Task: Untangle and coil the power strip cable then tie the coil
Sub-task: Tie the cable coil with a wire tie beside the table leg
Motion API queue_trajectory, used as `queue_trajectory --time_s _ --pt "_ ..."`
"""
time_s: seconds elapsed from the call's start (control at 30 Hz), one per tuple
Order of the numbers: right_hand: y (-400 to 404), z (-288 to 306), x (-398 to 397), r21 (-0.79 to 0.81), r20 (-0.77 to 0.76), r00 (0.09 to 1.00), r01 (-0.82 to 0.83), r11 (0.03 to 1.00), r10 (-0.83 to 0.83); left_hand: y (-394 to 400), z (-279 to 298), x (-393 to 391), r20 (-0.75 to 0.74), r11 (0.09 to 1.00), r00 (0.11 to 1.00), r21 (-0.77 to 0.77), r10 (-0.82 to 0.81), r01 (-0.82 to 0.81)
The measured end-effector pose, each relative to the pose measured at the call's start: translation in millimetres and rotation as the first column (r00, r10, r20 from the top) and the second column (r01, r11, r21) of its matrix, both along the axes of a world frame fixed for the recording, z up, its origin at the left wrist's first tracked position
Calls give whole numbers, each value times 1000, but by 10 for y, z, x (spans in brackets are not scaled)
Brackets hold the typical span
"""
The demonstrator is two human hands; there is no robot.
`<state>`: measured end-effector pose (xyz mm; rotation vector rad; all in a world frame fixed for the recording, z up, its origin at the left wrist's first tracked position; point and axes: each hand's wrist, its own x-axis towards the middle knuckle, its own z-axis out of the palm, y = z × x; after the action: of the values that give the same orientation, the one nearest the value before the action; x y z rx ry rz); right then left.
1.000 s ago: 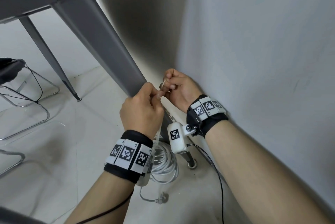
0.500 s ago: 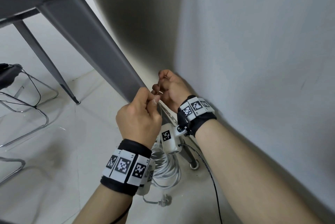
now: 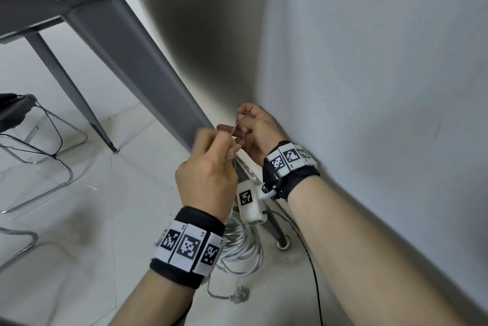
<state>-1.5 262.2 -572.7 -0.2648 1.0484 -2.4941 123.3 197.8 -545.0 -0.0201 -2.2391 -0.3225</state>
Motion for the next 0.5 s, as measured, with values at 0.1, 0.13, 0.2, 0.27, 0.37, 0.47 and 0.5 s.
queue_trajectory --time_s 0.1,0.13,0.2,0.27,0.37,0.47,0.5 --pt "82 30 24 -68 -24 1000 -21 997 20 10 32 -38 4 999 999 -6 -48 48" --pt "110 35 25 -92 -31 999 -32 995 29 2 38 -58 14 998 997 -3 -70 70" --pt "129 40 38 -134 -42 998 -56 989 50 -30 53 -84 51 995 994 35 -94 92" --pt "136 33 57 -188 -44 996 -90 978 83 -47 56 -108 80 994 992 59 -94 90" --pt "135 17 82 -310 -27 985 -170 936 170 -27 73 -144 91 993 991 66 -102 96" --pt "140 18 86 -348 -24 974 -218 912 224 7 83 -211 99 996 992 64 -74 68" --pt "143 9 84 -336 -35 974 -223 915 225 20 82 -234 105 995 993 89 -58 48"
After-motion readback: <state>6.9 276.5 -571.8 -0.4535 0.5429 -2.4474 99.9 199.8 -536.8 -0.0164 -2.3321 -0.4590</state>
